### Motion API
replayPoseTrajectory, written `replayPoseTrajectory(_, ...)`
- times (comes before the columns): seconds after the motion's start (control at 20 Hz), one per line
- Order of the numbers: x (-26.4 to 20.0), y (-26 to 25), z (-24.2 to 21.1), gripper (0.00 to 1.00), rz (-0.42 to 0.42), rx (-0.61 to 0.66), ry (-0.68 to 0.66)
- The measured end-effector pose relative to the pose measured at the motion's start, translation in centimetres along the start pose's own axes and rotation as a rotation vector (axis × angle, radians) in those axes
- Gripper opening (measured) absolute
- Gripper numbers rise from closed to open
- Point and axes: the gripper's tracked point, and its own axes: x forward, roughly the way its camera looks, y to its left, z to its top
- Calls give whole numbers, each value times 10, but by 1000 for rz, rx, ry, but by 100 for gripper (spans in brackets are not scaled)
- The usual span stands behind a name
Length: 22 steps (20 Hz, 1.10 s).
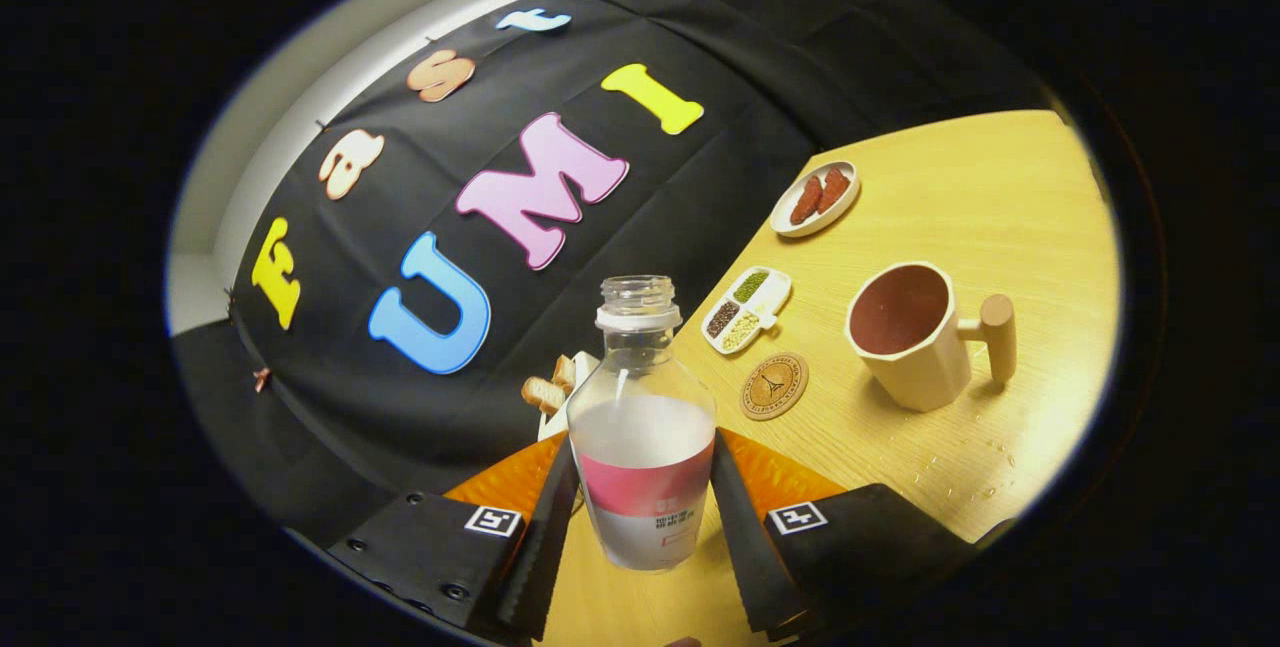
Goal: Take the bottle from table, then pour the juice into the cup, finally place the bottle on the coaster
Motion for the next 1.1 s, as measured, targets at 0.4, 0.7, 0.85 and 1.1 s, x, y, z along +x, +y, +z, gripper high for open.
replayPoseTrajectory(0.4,8,-18,15,74,-23,296,-7)
replayPoseTrajectory(0.7,13,-28,23,74,-36,453,-39)
replayPoseTrajectory(0.85,14,-34,17,74,-51,485,-25)
replayPoseTrajectory(1.1,21,-36,13,74,-59,584,-21)
